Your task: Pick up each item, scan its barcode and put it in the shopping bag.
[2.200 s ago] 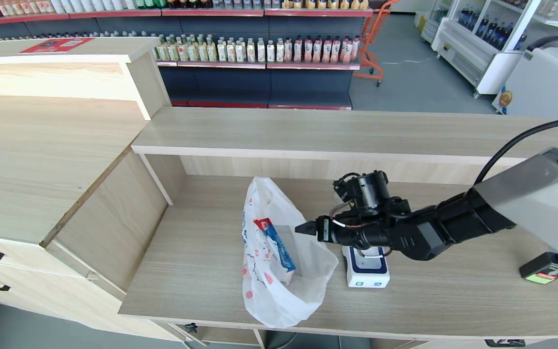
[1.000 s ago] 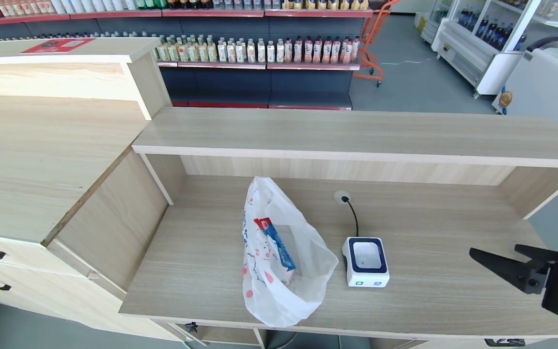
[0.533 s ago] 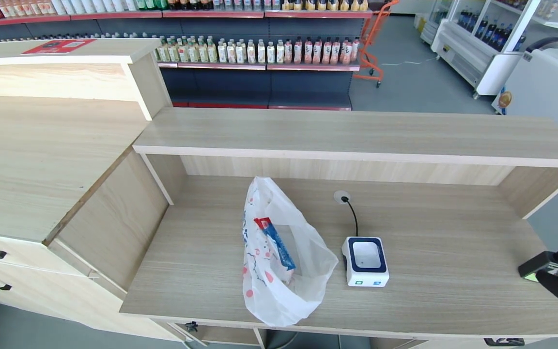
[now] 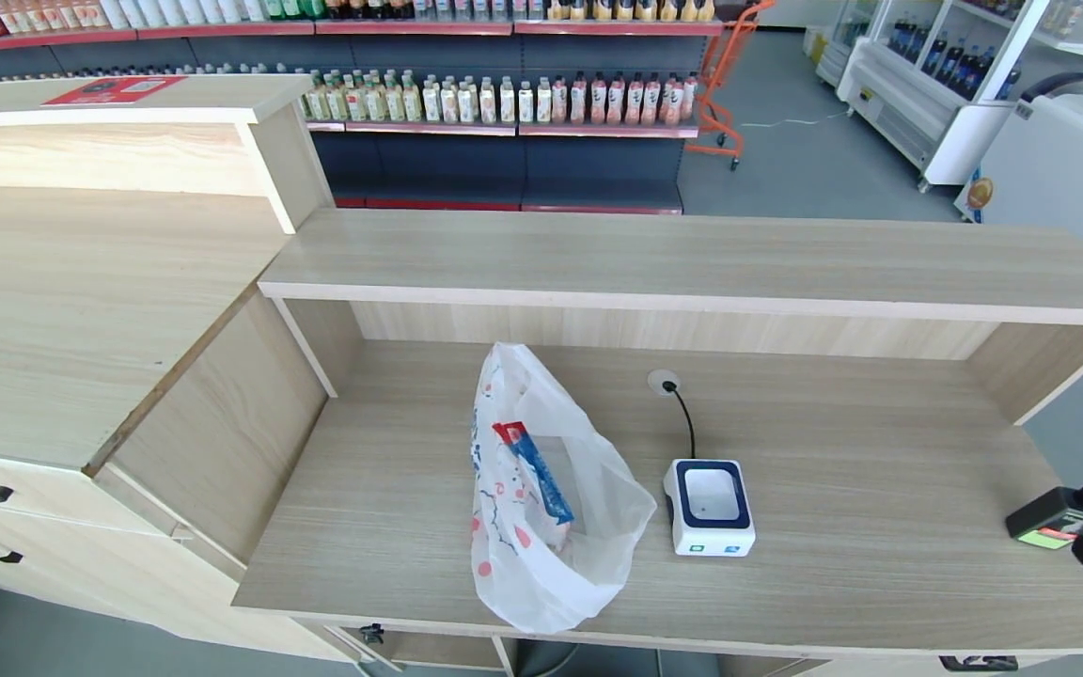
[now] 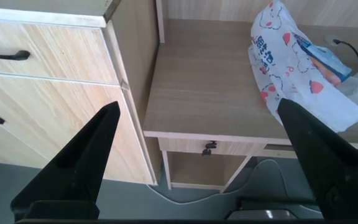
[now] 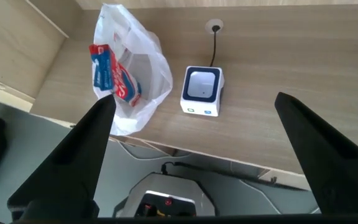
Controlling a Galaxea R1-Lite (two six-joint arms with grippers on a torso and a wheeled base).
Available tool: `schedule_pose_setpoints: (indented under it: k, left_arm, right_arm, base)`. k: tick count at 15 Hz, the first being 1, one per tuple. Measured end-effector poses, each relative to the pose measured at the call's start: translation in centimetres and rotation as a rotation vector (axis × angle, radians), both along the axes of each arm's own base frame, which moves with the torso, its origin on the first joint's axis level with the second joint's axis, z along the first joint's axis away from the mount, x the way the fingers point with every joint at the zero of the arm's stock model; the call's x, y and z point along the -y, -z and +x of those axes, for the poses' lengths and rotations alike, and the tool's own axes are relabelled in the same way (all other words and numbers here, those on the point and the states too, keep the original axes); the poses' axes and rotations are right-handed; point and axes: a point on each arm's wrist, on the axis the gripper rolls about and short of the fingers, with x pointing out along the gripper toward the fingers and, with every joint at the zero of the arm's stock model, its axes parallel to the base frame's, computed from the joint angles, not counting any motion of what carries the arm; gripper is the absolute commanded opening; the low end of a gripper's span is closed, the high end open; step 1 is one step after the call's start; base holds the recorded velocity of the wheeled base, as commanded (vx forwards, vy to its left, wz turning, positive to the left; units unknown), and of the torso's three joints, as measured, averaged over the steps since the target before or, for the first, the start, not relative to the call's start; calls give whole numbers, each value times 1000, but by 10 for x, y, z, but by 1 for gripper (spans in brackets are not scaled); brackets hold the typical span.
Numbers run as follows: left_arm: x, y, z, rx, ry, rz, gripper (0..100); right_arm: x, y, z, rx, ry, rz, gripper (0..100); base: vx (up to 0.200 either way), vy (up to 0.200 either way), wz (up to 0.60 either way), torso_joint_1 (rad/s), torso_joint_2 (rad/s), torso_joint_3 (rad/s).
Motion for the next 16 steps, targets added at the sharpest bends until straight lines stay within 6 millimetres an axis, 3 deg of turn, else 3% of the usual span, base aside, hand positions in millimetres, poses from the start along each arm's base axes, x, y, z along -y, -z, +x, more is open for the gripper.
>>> schedule_pose_setpoints:
  k: [8,16]
  left_arm:
    - [0,0,0,-1,-2,-2,100]
    - [0,0,0,-1,-2,-5,100]
  right_arm:
    - [1,-18,1,-129,80,170,100]
    - [1,-16,3,-223,102,218,100]
  base:
    - [0,-200,0,2,2,3]
    - [0,-200,0,4,3,2]
